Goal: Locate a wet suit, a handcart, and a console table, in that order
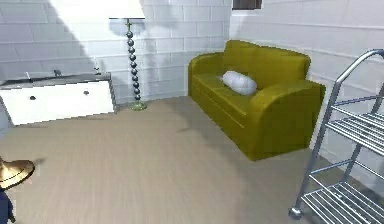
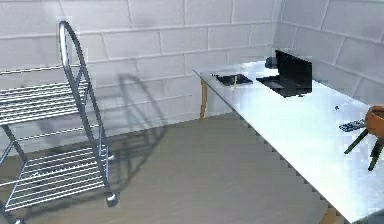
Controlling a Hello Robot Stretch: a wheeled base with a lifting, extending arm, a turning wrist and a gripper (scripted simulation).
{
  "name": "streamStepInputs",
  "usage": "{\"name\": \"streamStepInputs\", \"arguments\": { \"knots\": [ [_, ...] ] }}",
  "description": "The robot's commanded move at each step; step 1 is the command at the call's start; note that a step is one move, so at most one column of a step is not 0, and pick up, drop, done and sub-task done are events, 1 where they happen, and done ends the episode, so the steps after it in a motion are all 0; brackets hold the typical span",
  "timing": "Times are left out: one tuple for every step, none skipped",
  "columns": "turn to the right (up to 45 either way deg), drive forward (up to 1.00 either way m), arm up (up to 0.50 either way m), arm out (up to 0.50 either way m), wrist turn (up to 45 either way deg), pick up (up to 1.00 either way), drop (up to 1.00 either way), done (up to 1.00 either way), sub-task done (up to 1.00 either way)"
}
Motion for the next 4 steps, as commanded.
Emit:
{"name": "streamStepInputs", "arguments": {
  "knots": [
    [-30.0, 0.00, 0.00, 0.00, 0.0, 0.00, 0.00, 0.00, 0.00],
    [0.0, 1.00, 0.00, 0.00, 0.0, 0.00, 0.00, 0.00, 0.00],
    [0.0, 1.00, 0.00, 0.00, 0.0, 0.00, 0.00, 0.00, 0.00],
    [0.0, 0.65, 0.00, 0.00, 0.0, 0.00, 0.00, 0.00, 0.00]
  ]
}}
